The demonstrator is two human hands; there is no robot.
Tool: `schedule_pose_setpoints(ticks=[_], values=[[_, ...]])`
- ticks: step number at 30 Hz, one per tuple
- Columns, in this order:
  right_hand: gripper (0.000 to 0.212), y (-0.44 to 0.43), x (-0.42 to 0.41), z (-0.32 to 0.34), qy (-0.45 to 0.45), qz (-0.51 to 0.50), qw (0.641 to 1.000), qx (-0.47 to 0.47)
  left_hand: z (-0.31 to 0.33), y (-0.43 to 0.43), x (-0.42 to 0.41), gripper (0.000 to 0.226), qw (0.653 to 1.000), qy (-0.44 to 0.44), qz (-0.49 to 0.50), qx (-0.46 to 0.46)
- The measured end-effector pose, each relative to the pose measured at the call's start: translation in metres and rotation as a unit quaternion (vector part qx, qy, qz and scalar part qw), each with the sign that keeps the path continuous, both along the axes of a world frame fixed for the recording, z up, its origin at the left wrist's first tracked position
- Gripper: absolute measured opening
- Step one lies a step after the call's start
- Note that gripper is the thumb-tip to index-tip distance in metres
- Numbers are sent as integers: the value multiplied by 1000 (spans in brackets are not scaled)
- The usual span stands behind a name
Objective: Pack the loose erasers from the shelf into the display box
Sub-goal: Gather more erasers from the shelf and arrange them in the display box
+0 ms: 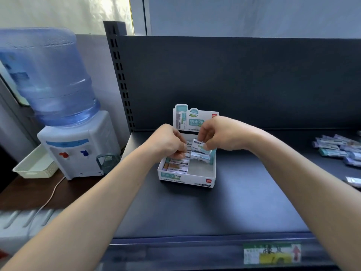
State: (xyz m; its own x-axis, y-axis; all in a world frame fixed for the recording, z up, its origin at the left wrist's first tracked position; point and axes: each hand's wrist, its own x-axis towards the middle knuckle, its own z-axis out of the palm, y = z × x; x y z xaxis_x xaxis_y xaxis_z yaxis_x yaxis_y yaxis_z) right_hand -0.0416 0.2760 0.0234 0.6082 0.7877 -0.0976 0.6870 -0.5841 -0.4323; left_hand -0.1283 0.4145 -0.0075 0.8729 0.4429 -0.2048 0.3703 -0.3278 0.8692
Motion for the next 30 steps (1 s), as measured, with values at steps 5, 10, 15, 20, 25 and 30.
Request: schedule_pose_setpoints(ticks=[5,10,15,20,25,30], values=[[16,5,-10,0,-6,35,997,-67,3,3,-7,7,1000,-14,0,16],[13,10,-14,-7,-36,37,995,-88,3,1,-11,3,999,-19,-14,29],[11,11,-14,-12,-53,20,994,-89,4,0,-14,4,999,-16,-22,37],[9,9,-12,-15,-61,-2,996,-67,5,-3,-14,2,998,-15,-33,47],[13,1,-7,-8,-78,-46,996,10,10,-7,-10,1,995,-24,-67,62],[13,-28,2,8,-110,-111,987,23,23,-21,6,4,982,-62,-111,137]])
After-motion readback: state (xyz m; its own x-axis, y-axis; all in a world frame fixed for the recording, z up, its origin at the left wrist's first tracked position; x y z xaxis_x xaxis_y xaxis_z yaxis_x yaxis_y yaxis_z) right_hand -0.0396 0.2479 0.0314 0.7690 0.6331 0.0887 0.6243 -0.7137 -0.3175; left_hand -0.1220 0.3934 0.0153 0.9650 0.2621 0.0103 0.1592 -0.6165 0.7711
